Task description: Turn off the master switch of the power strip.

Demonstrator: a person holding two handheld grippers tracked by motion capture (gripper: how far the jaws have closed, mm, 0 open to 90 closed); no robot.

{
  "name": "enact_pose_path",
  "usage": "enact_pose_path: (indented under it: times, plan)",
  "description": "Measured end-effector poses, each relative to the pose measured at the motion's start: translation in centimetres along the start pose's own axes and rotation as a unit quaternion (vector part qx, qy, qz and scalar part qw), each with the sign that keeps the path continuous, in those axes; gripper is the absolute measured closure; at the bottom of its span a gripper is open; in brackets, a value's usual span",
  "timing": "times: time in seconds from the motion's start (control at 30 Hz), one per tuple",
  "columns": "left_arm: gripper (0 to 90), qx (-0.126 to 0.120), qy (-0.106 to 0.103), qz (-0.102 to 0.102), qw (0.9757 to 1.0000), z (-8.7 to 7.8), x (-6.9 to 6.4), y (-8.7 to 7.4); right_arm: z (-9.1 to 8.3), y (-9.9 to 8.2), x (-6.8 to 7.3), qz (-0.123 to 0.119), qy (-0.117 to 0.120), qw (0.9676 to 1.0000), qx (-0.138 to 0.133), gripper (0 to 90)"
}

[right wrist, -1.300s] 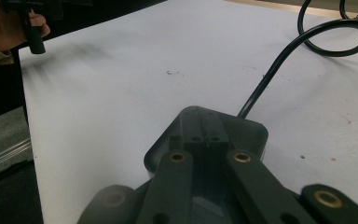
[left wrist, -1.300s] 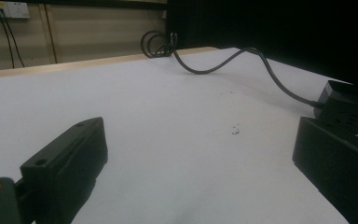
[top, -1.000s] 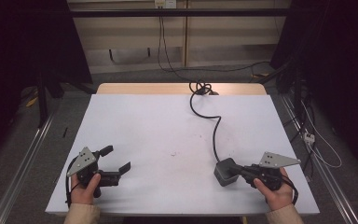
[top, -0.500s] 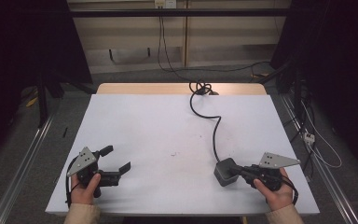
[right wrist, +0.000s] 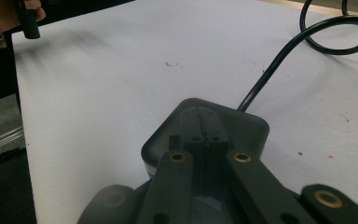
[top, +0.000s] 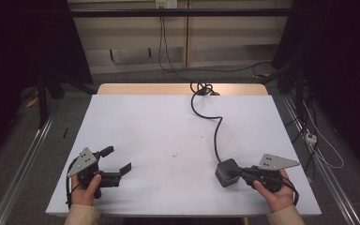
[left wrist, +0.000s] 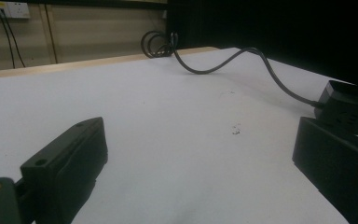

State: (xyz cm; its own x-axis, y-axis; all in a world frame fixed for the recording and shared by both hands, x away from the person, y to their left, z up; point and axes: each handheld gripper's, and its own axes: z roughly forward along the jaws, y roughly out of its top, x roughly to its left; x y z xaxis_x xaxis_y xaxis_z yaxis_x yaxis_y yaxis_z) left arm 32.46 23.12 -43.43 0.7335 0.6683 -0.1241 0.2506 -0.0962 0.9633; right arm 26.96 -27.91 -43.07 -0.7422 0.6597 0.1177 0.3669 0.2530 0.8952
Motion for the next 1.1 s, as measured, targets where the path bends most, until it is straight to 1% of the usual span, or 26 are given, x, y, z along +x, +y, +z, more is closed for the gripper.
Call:
enact_pose_path:
  times: [0.3, 0.6, 0.77, 0.8, 1.1]
  plan:
    - [2.9, -0.001, 0.000, 0.000, 1.0000, 0.02, -0.03, -0.02, 0.03, 0.01, 0.06, -0.001, -0.002, 1.0000, 0.001, 90.0]
    - [2.9, -0.001, 0.000, 0.000, 1.0000, 0.05, -0.04, -0.06, 0.02, -0.09, -0.06, 0.007, 0.001, 1.0000, -0.002, 90.0]
    - [2.9, 0.001, 0.001, 0.003, 1.0000, 0.03, -0.04, -0.05, 0.01, -0.14, -0.18, 0.011, 0.005, 0.9999, -0.003, 90.0]
    - [2.9, 0.001, 0.000, 0.000, 1.0000, 0.04, -0.07, -0.06, 0.01, -0.15, -0.19, 0.011, 0.005, 0.9999, -0.003, 90.0]
    - [2.9, 0.001, 0.001, 0.003, 1.0000, 0.04, -0.08, -0.02, 0.02, -0.18, -0.22, 0.011, 0.007, 0.9999, -0.004, 90.0]
